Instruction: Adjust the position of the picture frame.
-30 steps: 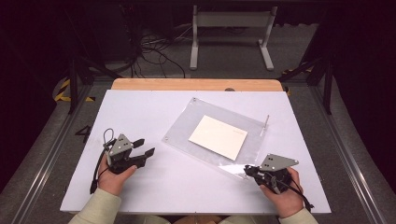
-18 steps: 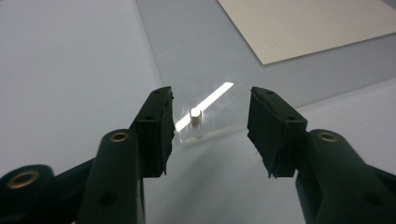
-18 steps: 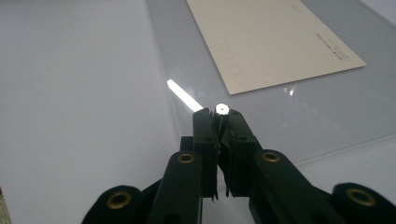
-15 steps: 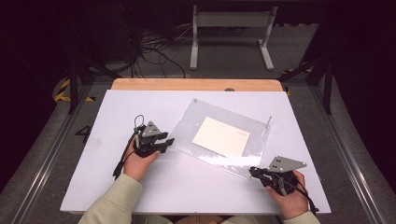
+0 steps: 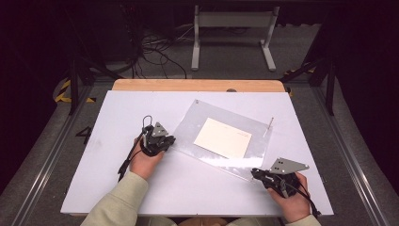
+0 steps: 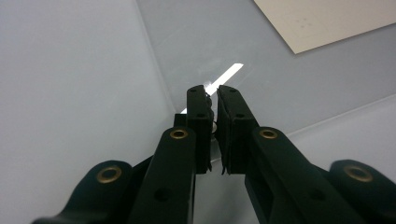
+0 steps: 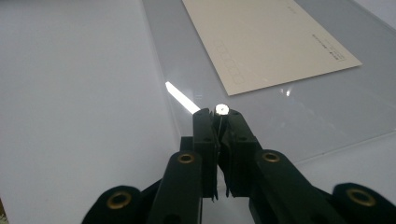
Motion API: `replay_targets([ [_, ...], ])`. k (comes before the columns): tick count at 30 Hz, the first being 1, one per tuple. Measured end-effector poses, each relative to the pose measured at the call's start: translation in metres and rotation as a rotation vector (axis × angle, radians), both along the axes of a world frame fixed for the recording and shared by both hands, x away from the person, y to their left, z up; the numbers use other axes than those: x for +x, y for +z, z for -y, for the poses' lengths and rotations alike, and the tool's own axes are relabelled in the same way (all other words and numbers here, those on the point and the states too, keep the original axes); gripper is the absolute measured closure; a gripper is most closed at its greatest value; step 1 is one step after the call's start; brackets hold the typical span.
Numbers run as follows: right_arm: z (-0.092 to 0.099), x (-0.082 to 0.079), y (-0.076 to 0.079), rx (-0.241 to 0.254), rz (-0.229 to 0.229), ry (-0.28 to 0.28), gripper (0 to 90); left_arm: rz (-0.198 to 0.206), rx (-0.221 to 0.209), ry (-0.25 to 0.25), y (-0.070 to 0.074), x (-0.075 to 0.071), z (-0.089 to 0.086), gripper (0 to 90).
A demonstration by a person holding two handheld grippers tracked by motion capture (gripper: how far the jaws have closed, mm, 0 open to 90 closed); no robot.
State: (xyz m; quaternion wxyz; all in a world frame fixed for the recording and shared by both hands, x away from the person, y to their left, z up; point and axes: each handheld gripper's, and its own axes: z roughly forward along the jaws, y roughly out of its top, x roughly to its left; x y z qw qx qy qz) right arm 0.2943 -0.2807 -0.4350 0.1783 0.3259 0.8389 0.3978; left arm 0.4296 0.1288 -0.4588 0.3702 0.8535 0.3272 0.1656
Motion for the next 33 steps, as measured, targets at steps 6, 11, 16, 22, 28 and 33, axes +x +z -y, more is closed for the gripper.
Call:
replay_targets([
  [6, 0.003, -0.002, 0.002, 0.001, 0.005, -0.006, 84.5, -0.002, 0.031, -0.032, 0.006, -0.009, 0.000, 84.4],
  [11, 0.012, -0.007, 0.006, 0.023, 0.007, -0.021, 84.5, -0.012, 0.079, -0.098, 0.015, -0.031, 0.000, 84.4],
  [16, 0.021, -0.015, 0.007, 0.030, 0.003, -0.043, 84.6, -0.043, 0.096, -0.172, 0.016, -0.059, 0.000, 84.5],
  [22, 0.038, -0.023, 0.006, 0.038, -0.001, -0.093, 84.5, -0.072, 0.115, -0.267, 0.016, -0.090, 0.010, 84.4],
  [28, 0.044, -0.025, 0.003, 0.030, -0.017, -0.122, 84.4, -0.073, 0.141, -0.310, 0.013, -0.099, 0.016, 84.4],
  [33, 0.041, -0.019, 0.009, 0.006, -0.006, -0.138, 84.6, -0.065, 0.131, -0.321, 0.012, -0.098, 0.016, 84.4],
])
